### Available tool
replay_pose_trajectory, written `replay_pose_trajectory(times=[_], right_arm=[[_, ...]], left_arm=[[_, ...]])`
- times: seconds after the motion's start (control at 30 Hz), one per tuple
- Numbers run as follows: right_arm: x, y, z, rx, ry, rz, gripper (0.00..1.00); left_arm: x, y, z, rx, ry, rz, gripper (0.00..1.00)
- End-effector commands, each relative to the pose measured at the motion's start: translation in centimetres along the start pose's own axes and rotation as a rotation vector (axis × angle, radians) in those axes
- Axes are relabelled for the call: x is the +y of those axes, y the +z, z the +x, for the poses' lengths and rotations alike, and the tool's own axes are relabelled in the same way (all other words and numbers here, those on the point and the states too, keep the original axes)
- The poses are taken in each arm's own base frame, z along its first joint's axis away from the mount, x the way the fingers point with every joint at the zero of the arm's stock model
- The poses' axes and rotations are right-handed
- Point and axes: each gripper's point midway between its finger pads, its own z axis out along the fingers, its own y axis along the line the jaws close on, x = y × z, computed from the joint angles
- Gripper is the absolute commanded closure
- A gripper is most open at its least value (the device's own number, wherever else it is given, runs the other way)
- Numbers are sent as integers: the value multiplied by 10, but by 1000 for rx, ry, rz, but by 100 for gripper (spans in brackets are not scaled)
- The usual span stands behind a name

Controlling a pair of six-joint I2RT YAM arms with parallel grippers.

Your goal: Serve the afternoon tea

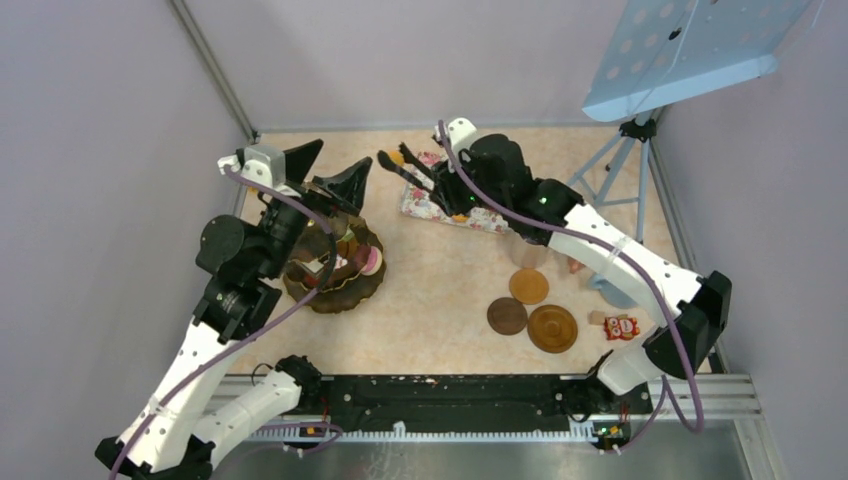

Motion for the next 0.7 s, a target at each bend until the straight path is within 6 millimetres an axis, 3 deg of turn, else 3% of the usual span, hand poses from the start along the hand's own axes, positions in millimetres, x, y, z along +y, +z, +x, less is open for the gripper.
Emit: replay_pose_trajectory(times=[0.0,0.13,0.27,0.5,0.67], right_arm=[[60,-29,-59,-180,-21,-176,90],[94,-32,-67,-206,-23,-276,90],[115,-30,-72,-216,-26,-330,90],[130,-29,-75,-219,-36,-367,90],[143,-20,-65,-170,-64,-388,84]], left_arm=[[-2,-8,-41,-86,-26,-6,1],[-2,-16,-61,-122,-79,-23,1],[-2,-25,-71,-157,-127,-30,1],[3,-29,-70,-168,-117,-51,1],[3,-26,-65,-161,-108,-47,1]])
